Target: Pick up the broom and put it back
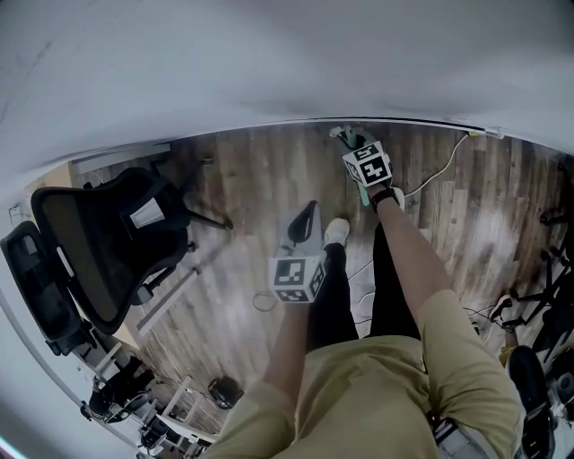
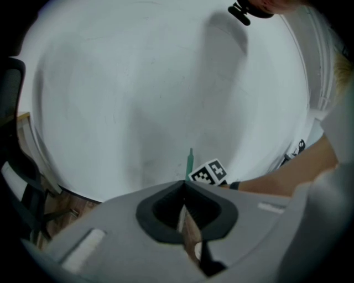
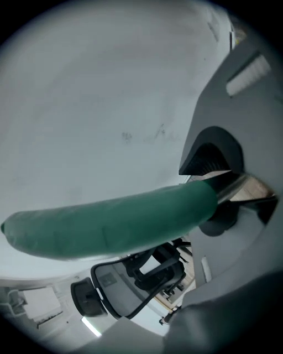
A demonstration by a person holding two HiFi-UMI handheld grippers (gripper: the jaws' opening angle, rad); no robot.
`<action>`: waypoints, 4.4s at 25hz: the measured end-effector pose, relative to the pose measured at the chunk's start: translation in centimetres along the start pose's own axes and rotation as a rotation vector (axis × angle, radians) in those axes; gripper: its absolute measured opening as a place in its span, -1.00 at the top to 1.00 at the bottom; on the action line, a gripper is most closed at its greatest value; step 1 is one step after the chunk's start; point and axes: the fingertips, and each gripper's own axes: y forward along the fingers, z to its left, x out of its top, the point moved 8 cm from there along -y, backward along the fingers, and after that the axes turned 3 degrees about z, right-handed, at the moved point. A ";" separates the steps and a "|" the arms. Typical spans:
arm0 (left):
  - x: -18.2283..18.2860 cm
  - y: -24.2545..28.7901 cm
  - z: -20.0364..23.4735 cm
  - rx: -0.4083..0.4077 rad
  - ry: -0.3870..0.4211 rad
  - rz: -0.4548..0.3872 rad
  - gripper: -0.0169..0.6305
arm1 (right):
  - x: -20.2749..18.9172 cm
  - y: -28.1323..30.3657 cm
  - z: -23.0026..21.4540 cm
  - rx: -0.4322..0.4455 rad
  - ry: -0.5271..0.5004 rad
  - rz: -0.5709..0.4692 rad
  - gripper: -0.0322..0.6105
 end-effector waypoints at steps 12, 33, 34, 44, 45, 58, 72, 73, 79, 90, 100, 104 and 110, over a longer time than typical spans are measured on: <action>-4.4 -0.3 1.5 0.013 0.010 0.075 0.94 | 1.2 2.6 -4.9 -0.045 0.087 -0.036 0.45; -4.0 0.1 1.3 -0.023 0.046 0.090 0.94 | -1.3 -0.5 -4.4 -0.090 0.161 -0.137 -0.72; -4.0 0.1 1.3 -0.024 0.048 0.092 0.94 | -1.7 -0.7 -4.8 -0.111 0.178 -0.146 -0.80; -6.0 0.5 0.8 -0.032 0.066 0.137 0.94 | -5.0 -3.0 -10.2 -0.220 0.270 -0.100 -0.27; -6.2 0.6 0.6 -0.036 0.067 0.141 0.94 | -5.3 -3.1 -10.7 -0.213 0.271 -0.068 0.15; -7.9 2.2 -1.9 -0.058 0.059 0.172 0.94 | -4.5 -2.5 -12.5 0.000 0.141 -0.024 0.72; -9.0 2.2 -3.1 -0.055 0.050 0.181 0.94 | -6.3 -4.3 -14.2 0.012 0.223 -0.100 -0.71; -8.9 2.3 -3.3 -0.058 0.048 0.176 0.94 | -6.4 -5.0 -14.1 0.013 0.222 -0.100 -0.76; -6.3 0.3 -4.3 -0.071 0.015 0.152 0.94 | -7.1 -14.2 -9.9 -0.109 0.287 -0.161 -0.84; 12.0 -6.6 -10.4 -0.216 0.106 -0.141 0.94 | 5.5 -40.0 4.0 -0.321 0.247 -0.471 0.88; 24.0 -13.8 -16.2 -0.262 0.252 -0.393 0.94 | 14.5 -51.3 13.5 -0.350 -0.067 -0.682 0.89; 25.5 -15.7 -18.5 -0.210 0.269 -0.556 0.94 | 15.0 -53.8 14.5 -0.400 -0.097 -0.736 0.89; 25.9 -14.8 -21.9 -0.186 0.295 -0.593 0.94 | 16.5 -55.0 13.5 -0.379 -0.157 -0.788 0.89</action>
